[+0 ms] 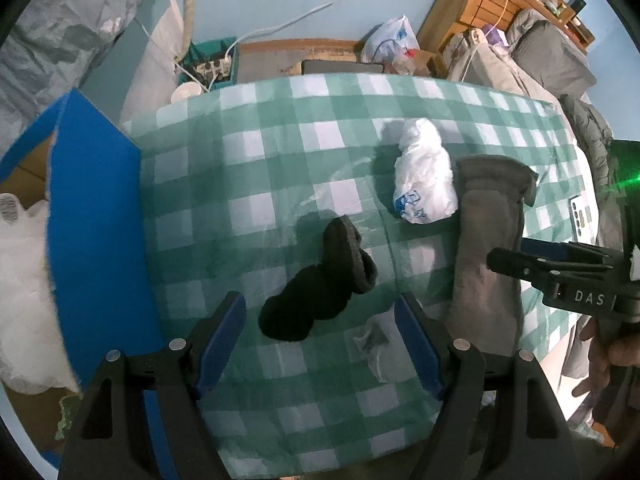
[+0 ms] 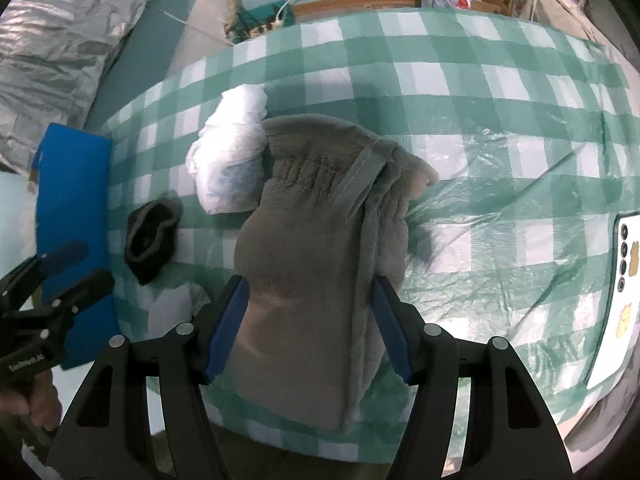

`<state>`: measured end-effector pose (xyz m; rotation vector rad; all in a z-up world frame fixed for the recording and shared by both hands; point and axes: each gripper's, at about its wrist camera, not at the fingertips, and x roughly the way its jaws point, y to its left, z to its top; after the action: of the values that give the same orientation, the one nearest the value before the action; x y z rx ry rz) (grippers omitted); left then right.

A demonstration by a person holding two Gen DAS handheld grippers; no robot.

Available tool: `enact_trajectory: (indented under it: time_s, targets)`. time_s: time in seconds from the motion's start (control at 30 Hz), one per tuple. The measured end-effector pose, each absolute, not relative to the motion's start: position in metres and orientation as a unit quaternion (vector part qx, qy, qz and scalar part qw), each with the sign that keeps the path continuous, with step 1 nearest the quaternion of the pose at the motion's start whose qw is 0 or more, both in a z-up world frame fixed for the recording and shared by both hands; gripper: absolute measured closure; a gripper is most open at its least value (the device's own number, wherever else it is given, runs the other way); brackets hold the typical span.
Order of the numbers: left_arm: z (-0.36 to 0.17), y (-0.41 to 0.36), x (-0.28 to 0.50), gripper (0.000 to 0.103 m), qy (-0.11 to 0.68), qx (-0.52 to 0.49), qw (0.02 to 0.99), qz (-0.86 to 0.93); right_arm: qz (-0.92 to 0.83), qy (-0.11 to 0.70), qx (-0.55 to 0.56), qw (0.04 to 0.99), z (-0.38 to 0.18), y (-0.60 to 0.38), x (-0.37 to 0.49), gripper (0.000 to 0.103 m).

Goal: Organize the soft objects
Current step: 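Move both grippers back over the table toward the black sock and mitten, then grasp the black sock with the left gripper while the right gripper grasps the grey-brown mitten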

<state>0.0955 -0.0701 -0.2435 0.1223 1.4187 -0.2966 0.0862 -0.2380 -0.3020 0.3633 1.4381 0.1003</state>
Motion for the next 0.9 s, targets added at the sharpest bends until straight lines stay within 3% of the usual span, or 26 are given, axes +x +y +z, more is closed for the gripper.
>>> enact_trajectory:
  time_s: [0.53,0.63,0.73,0.9]
  targets:
    - [-0.283,-0.076,0.113,0.025,0.676,0.065,0.719,-0.148,0.011,0.666,0.136,0.733,-0.316,-0.223,0.096,0.037]
    - [-0.286,-0.079,0.114,0.031,0.678,0.074,0.716,-0.152,0.004,0.664,0.117,0.738,-0.315,-0.219,0.094,0.039]
    - [-0.289,-0.081,0.113,0.053,0.684,0.086,0.708,-0.156,-0.002,0.663,0.091,0.743,-0.313,-0.216,0.090,0.051]
    - [-0.287,-0.079,0.109,0.059,0.677,0.089,0.714,-0.157,0.007,0.661,0.082,0.746,-0.309,-0.218,0.086,0.076]
